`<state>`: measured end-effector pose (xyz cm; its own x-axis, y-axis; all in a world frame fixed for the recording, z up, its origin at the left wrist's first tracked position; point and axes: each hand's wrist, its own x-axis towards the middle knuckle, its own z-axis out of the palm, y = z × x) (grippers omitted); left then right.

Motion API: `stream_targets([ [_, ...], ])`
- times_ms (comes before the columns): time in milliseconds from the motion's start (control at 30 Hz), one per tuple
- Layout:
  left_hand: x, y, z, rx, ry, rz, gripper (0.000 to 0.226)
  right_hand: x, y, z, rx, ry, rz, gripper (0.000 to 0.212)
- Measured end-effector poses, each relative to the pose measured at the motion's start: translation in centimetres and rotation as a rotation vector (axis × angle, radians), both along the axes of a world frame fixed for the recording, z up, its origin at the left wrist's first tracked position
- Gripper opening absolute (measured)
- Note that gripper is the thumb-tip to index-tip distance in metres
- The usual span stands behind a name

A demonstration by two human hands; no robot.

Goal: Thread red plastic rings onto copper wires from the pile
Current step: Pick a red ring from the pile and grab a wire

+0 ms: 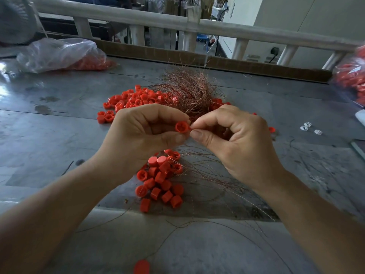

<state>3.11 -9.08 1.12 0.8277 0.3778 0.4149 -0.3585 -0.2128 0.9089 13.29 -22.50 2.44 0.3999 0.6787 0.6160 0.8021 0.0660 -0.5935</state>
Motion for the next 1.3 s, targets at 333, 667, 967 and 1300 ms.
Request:
stream_targets([
  [333,0.07,0.01,-0.09,0.002,-0.001,-0.007,0.028,-0.04,-0.19,-0.01,-0.063,-0.044,-0.007,0.005],
  [667,-0.11,0.42,-0.04,-0.115,0.005,-0.079,0.034,0.22,-0.16,0.02,-0.066,-0.062,-0.064,0.007],
  [967,-0.07,0.37,0.0,-0.121,0.014,-0.094,0.028,0.27,-0.23,0.17,-0.063,-0.062,-0.087,0.006],
  [1300,-0.17,0.51,-0.02,-0.121,-0.002,-0.111,0.029,0.29,-0.17,0.14,-0.057,-0.059,-0.091,0.006],
])
